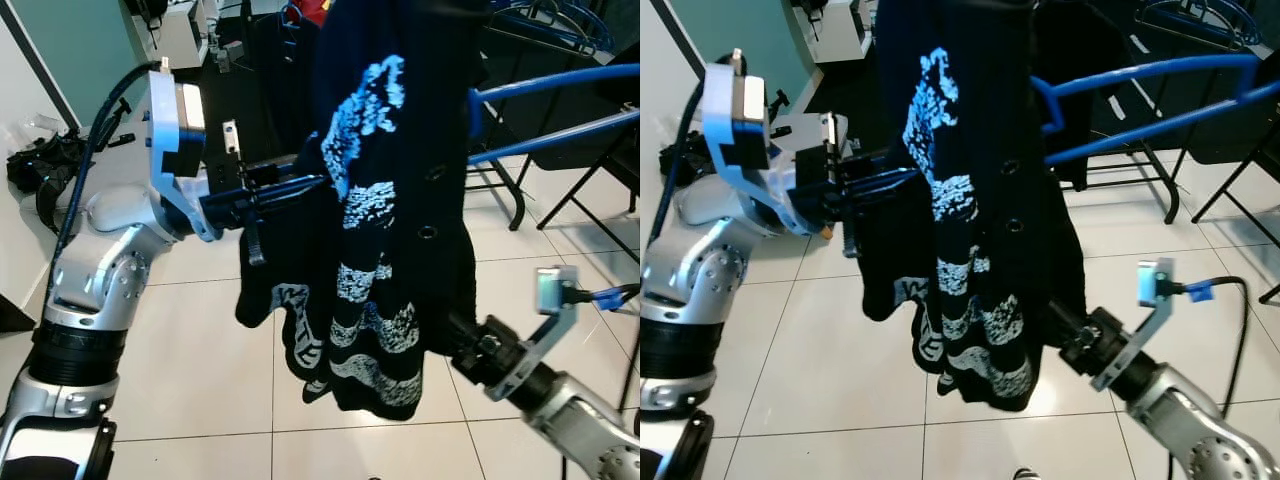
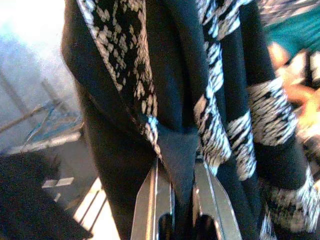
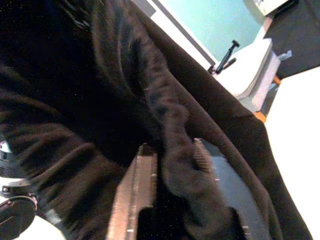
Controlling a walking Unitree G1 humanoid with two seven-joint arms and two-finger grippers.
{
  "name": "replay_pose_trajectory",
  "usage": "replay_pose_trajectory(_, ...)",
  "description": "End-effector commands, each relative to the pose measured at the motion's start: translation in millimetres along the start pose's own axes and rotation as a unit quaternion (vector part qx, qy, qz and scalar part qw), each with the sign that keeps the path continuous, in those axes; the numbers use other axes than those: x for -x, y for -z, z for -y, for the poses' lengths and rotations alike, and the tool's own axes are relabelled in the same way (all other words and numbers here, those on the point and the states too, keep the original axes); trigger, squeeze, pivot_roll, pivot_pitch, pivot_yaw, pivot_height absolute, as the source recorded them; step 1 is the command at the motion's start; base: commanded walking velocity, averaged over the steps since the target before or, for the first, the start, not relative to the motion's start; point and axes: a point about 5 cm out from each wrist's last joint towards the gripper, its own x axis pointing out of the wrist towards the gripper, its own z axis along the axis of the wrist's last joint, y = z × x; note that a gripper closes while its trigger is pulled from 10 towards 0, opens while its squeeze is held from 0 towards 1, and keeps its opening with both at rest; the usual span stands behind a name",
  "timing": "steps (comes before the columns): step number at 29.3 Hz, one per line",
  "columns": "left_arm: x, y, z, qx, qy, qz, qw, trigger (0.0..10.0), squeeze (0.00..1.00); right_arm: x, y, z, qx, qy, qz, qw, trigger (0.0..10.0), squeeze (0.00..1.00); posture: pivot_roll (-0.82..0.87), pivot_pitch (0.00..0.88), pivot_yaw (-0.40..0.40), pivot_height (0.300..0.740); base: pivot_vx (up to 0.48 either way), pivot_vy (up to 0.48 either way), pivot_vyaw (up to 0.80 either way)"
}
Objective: Hang hanger
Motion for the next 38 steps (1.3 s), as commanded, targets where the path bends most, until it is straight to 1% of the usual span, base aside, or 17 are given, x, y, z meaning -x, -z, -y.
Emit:
replay_pose_trajectory(1,10.3,-9,-11.5,-0.033,-0.023,-0.001,0.999,0.0,0.00,5.2,-3,-3.9,0.002,-0.011,0.005,1.000,0.0,0.00,-0.07,0.146,0.072,0.740,0.000,0.000,0.00)
replay_pose_trajectory(5,25.8,-8,-23.0,-0.052,-0.050,-0.029,0.997,0.0,0.00,20.1,-16,-10.4,0.017,-0.031,0.022,0.999,0.0,0.00,-0.07,0.143,0.070,0.740,0.000,0.000,0.00)
replay_pose_trajectory(10,29.2,-8,-24.7,-0.055,-0.053,-0.035,0.996,0.0,0.00,23.4,-20,-12.1,0.023,-0.036,0.028,0.999,0.0,0.00,-0.07,0.143,0.070,0.740,0.000,0.000,0.00)
replay_pose_trajectory(11,36.0,-9,-26.1,-0.060,-0.046,-0.039,0.996,0.0,0.00,30.1,-36,-9.3,0.042,-0.025,0.062,0.997,0.0,0.00,-0.07,0.140,0.066,0.740,0.000,0.000,0.00)
replay_pose_trajectory(14,40.4,-10,-26.9,-0.063,-0.041,-0.041,0.996,0.0,0.00,34.9,-47,-7.4,0.055,-0.015,0.086,0.995,0.0,0.00,-0.07,0.140,0.066,0.740,0.000,0.000,0.00)
replay_pose_trajectory(16,44.5,-14,-25.1,-0.059,-0.022,-0.036,0.997,0.0,0.00,40.8,-63,-2.9,0.070,0.006,0.122,0.990,0.0,0.00,-0.07,0.140,0.064,0.740,0.000,0.000,0.00)
replay_pose_trajectory(17,48.1,-16,-20.7,-0.045,0.008,-0.031,0.998,0.0,0.00,46.5,-77,2.5,0.082,0.030,0.156,0.984,0.0,0.00,-0.07,0.138,0.062,0.740,0.000,0.000,0.00)
replay_pose_trajectory(19,48.1,-16,-20.7,-0.045,0.008,-0.031,0.998,0.0,0.00,46.5,-77,2.5,0.082,0.030,0.156,0.984,0.0,0.00,-0.07,0.138,0.062,0.740,0.000,0.000,0.00)
replay_pose_trajectory(20,49.8,-19,-13.4,-0.030,0.047,-0.025,0.998,1.2,0.00,50.4,-86,8.7,0.086,0.055,0.186,0.977,0.0,0.00,-0.07,0.138,0.060,0.740,0.000,0.000,0.00)
replay_pose_trajectory(21,49.8,-19,-13.4,-0.030,0.047,-0.025,0.998,1.2,0.00,50.4,-86,8.7,0.086,0.055,0.186,0.977,0.0,0.00,-0.07,0.138,0.060,0.740,0.000,0.000,0.00)
replay_pose_trajectory(22,51.1,-20,-4.7,-0.014,0.091,-0.025,0.995,2.7,0.00,53.1,-93,14.4,0.087,0.076,0.209,0.971,0.0,0.00,-0.07,0.139,0.059,0.740,0.000,0.000,0.00)
replay_pose_trajectory(23,52.4,-19,1.8,-0.003,0.121,-0.031,0.992,2.9,0.00,53.9,-96,17.8,0.084,0.087,0.221,0.968,0.0,0.00,-0.07,0.138,0.058,0.740,0.000,0.000,0.00)
replay_pose_trajectory(25,52.4,-19,1.8,-0.003,0.121,-0.031,0.992,2.9,0.00,53.9,-96,17.8,0.084,0.087,0.221,0.968,0.0,0.00,-0.07,0.138,0.058,0.740,0.000,0.000,0.00)
replay_pose_trajectory(27,55.3,-12,10.0,0.009,0.157,-0.060,0.986,3.6,0.00,52.6,-96,19.1,0.080,0.090,0.225,0.967,0.0,0.00,-0.07,0.139,0.061,0.740,0.000,0.000,0.00)
replay_pose_trajectory(31,55.3,-1,15.5,-0.002,0.177,-0.100,0.979,3.6,0.00,52.2,-96,18.0,0.077,0.086,0.220,0.969,0.0,0.00,-0.07,0.141,0.060,0.740,0.000,0.000,0.00)
replay_pose_trajectory(34,53.7,3,16.1,-0.016,0.178,-0.117,0.977,3.5,0.00,51.8,-96,17.8,0.076,0.086,0.219,0.969,0.0,0.00,-0.07,0.143,0.059,0.740,0.000,0.000,0.00)
replay_pose_trajectory(38,42.4,13,14.4,-0.038,0.140,-0.136,0.980,3.5,0.00,46.4,-93,17.9,0.075,0.086,0.206,0.972,0.0,0.00,-0.07,0.146,0.060,0.740,0.000,0.000,0.00)
